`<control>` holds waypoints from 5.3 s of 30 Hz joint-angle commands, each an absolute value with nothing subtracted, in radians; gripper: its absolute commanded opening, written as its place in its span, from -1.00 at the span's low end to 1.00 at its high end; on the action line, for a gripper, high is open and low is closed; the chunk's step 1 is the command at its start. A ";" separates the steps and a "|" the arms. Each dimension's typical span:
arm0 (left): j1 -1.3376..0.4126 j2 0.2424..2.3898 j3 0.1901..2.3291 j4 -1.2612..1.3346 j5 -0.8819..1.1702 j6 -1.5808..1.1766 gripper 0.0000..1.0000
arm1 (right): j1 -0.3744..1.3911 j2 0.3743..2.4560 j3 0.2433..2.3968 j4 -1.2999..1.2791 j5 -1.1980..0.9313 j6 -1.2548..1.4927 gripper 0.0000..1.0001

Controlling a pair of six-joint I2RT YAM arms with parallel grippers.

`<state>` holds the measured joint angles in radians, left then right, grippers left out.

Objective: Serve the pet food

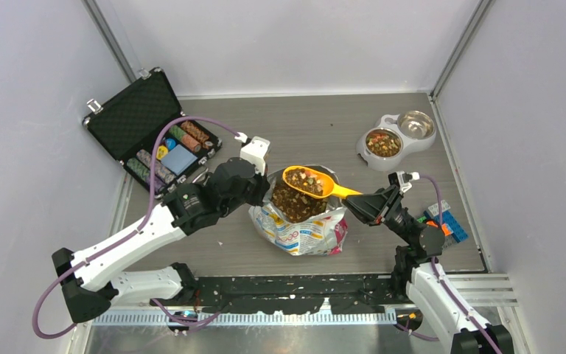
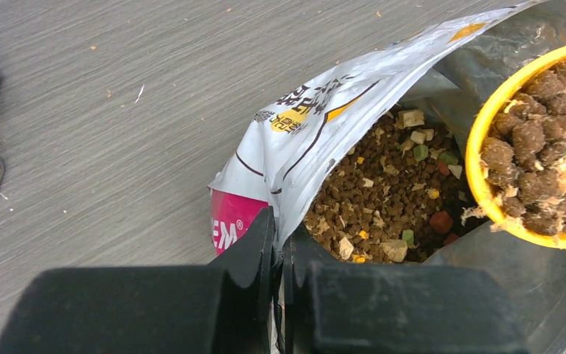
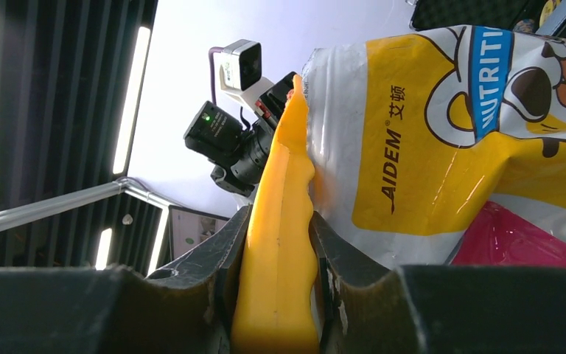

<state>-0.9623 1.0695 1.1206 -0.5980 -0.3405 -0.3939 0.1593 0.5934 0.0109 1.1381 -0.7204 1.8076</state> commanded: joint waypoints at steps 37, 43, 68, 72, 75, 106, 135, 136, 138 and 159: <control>-0.962 1.066 1.161 -0.467 -0.386 -0.398 -1.00 | 0.147 0.423 0.140 0.728 -0.681 1.634 -0.89; -0.962 1.060 1.158 -0.468 -0.380 -0.406 -1.00 | 0.147 0.361 0.249 0.508 -0.667 1.537 -0.90; -0.962 1.055 1.148 -0.449 -0.380 -0.417 -1.00 | 0.147 0.377 0.373 0.526 -0.723 1.633 -0.90; -0.962 1.047 1.145 -0.448 -0.367 -0.422 -1.00 | 0.147 0.406 0.398 0.538 -0.716 1.636 -0.89; -0.962 1.031 1.136 -0.451 -0.369 -0.423 -1.00 | 0.147 0.453 0.444 0.562 -0.720 1.636 -0.89; -0.962 0.938 1.065 -0.452 -0.328 -0.399 -1.00 | -0.540 0.952 0.655 1.215 -0.953 2.071 -0.89; -0.962 0.888 0.984 -0.371 -0.393 -0.331 -1.00 | -0.832 1.069 0.666 0.840 -0.936 1.538 -0.90; -0.962 0.889 0.981 -0.367 -0.397 -0.330 -1.00 | -0.835 1.088 0.663 0.856 -0.928 1.526 -0.90; -0.962 0.892 0.974 -0.360 -0.404 -0.330 -1.00 | -0.840 1.117 0.648 0.890 -0.910 1.519 -0.90; -0.962 0.863 0.920 -0.310 -0.395 -0.326 -1.00 | -0.844 1.366 0.679 0.798 -0.718 1.191 -0.90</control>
<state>-0.9623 0.8925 0.9161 -0.4175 -0.3485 -0.3538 -0.8379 1.3174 0.6296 0.7914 -0.7792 1.2575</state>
